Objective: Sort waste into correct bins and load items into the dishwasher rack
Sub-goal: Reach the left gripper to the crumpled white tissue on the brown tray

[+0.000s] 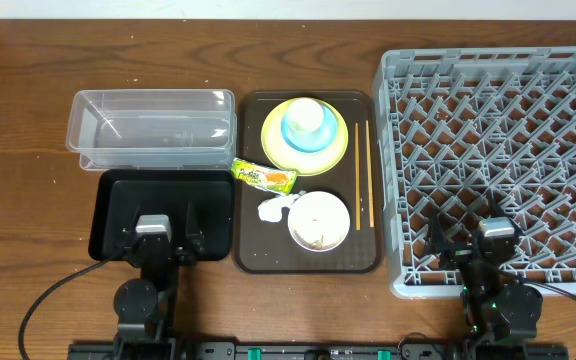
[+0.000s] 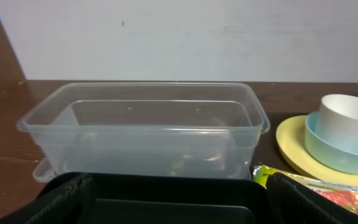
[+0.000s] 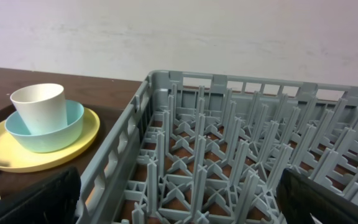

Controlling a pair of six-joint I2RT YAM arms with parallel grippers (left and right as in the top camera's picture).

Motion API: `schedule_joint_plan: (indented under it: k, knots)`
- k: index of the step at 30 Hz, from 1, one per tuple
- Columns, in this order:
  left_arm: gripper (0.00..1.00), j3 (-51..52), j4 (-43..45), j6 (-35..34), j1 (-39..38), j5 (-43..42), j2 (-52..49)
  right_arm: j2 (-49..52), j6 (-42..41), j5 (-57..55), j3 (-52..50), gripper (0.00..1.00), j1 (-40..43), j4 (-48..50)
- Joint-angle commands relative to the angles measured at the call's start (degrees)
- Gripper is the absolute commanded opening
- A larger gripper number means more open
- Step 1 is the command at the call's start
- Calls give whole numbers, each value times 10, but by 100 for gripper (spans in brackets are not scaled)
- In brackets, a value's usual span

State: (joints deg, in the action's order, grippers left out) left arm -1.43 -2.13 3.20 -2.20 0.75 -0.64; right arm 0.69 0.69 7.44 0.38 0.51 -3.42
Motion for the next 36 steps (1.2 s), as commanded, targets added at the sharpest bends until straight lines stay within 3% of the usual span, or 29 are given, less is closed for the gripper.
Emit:
schedule_joint_plan:
  k: [1,8,14,18,22,26,29,32,35,36]
  knots:
    - [91,-6,-42,-10,-1,-17,0,1,5,-2,-1,99,-6,-2]
    - [90,-118,-183,-35,-1,-32,-40,1,5,-1,-1,99,-6,-2]
    - [91,-273,-278,-35,-1,-80,-203,1,5,-2,-1,99,-6,-2]
    - [90,-398,-357,-35,-1,-154,-341,1,5,-1,-1,99,-6,-2]
    - [90,-508,-396,-35,-1,-281,-457,1,5,-2,-1,99,-6,-2]
    - [90,-548,-398,-35,-1,-406,-513,1,5,-2,-1,99,-6,-2]
    - [88,-551,-399,-35,-1,-426,-526,1,5,-2,-1,99,-6,-2]
    - [50,-551,-405,-45,-1,-426,-529,1,5,-2,-1,99,-6,-2]
    - [24,-548,-412,-87,-4,-425,-529,1,5,-2,-1,99,-6,-2]
    - [19,-545,-414,-101,-9,-421,-529,1,5,-2,-1,99,-6,-2]
